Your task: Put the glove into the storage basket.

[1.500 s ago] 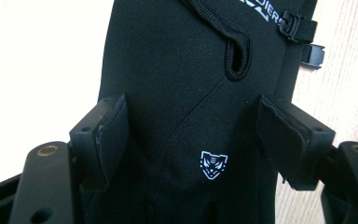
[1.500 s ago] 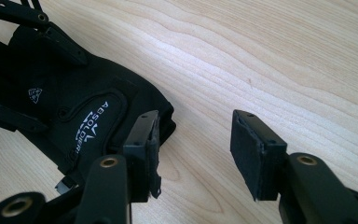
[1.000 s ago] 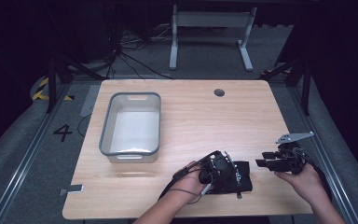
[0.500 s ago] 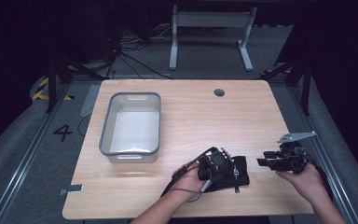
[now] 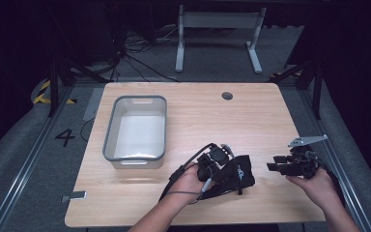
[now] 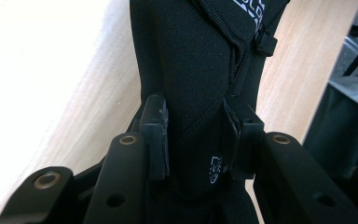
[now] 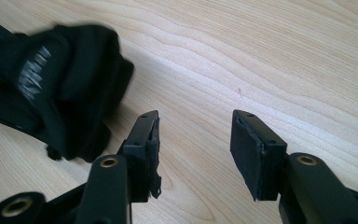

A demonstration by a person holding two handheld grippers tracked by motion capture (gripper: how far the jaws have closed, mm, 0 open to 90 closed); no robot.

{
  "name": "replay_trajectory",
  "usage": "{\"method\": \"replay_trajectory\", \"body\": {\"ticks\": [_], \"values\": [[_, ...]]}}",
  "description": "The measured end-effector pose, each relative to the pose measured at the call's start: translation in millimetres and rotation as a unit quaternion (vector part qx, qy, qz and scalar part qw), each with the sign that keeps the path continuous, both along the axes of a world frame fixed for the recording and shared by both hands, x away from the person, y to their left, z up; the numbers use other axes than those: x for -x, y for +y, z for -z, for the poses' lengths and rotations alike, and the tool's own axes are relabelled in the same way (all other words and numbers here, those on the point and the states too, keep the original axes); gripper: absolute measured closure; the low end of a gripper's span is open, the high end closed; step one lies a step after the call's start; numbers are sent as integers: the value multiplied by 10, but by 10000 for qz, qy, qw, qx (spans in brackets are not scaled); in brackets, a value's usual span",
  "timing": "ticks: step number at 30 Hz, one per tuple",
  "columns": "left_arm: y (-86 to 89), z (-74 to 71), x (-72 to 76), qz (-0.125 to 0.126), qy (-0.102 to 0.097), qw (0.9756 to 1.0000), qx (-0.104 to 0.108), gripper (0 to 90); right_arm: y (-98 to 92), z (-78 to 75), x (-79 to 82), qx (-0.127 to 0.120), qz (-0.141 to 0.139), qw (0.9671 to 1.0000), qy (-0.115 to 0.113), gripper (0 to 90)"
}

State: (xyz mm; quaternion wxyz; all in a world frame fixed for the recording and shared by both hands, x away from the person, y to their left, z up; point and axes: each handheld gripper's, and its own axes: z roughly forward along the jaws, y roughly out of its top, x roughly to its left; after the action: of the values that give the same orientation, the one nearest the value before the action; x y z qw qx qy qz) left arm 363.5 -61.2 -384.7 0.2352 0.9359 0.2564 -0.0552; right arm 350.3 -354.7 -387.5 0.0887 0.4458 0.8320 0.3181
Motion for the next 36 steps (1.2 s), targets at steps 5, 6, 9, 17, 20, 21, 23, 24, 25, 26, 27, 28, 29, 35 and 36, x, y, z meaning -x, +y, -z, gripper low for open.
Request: {"method": "replay_trajectory", "body": {"ticks": [5,6,9,17,20,21,23,24,25,26,27,28,29,35,36], "values": [[115,-168,11,-75,-74,9999,93,657,49,35,-56,32,-79,9999,79,530],[141,-201,8,-114,-72,9998,118,656,59,41,-68,27,-90,9999,75,530],[233,-293,-6,-251,-123,9995,169,656,100,48,-115,28,-156,9998,89,529],[489,-447,7,-601,-189,9975,316,655,190,43,-266,8,-338,9994,88,531],[585,-502,10,-730,-217,9964,375,655,246,34,-323,-9,-423,9991,85,531],[585,-502,10,-730,-217,9964,375,655,259,34,-337,-8,-444,9990,82,531],[688,-583,22,-822,-278,9955,390,655,299,37,-373,-5,-506,9987,91,530],[711,-602,23,-817,-304,9954,405,654,318,39,-385,-10,-518,9986,104,530],[746,-625,22,-850,-310,9950,431,654,330,43,-394,-4,-537,9985,107,530],[779,-650,22,-893,-339,9945,431,654,348,50,-403,0,-544,9985,107,530],[779,-650,22,-893,-339,9945,431,654,348,50,-403,0,-544,9985,107,530],[822,-680,20,-938,-365,9939,443,654,359,54,-413,9,-576,9983,131,531],[857,-705,17,-978,-381,9934,453,654,373,59,-424,5,-588,9982,136,531],[1085,-820,-27,-1272,-471,9895,502,653,422,78,-448,9,-654,9977,173,530],[1170,-847,-56,-1385,-483,9878,517,654,429,86,-445,19,-662,9976,176,530]]}}
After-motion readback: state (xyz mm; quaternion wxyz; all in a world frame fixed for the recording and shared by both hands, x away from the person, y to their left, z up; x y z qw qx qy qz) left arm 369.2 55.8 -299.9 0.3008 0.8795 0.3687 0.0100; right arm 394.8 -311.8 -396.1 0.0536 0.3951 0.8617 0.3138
